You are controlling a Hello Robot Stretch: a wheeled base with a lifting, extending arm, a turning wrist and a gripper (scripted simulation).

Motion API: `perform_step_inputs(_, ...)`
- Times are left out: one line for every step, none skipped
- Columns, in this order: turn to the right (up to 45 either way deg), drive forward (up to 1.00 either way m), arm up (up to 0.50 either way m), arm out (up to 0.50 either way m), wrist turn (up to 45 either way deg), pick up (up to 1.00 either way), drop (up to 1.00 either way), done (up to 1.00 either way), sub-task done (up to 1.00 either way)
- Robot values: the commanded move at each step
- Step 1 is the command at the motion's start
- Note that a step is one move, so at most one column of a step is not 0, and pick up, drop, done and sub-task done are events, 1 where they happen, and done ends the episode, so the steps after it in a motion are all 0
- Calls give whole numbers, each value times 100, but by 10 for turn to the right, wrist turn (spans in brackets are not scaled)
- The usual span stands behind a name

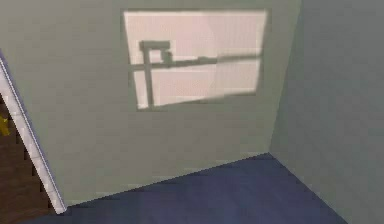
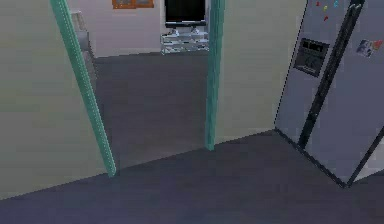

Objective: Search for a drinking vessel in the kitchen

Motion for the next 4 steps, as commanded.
perform_step_inputs(0, 5, 0, 0, 0, 0, 0, 0, 0)
perform_step_inputs(-300, 0, 0, 0, 0, 0, 0, 0, 0)
perform_step_inputs(0, 85, 0, 0, 0, 0, 0, 0, 0)
perform_step_inputs(-450, 0, 0, 0, 0, 0, 0, 0, 0)
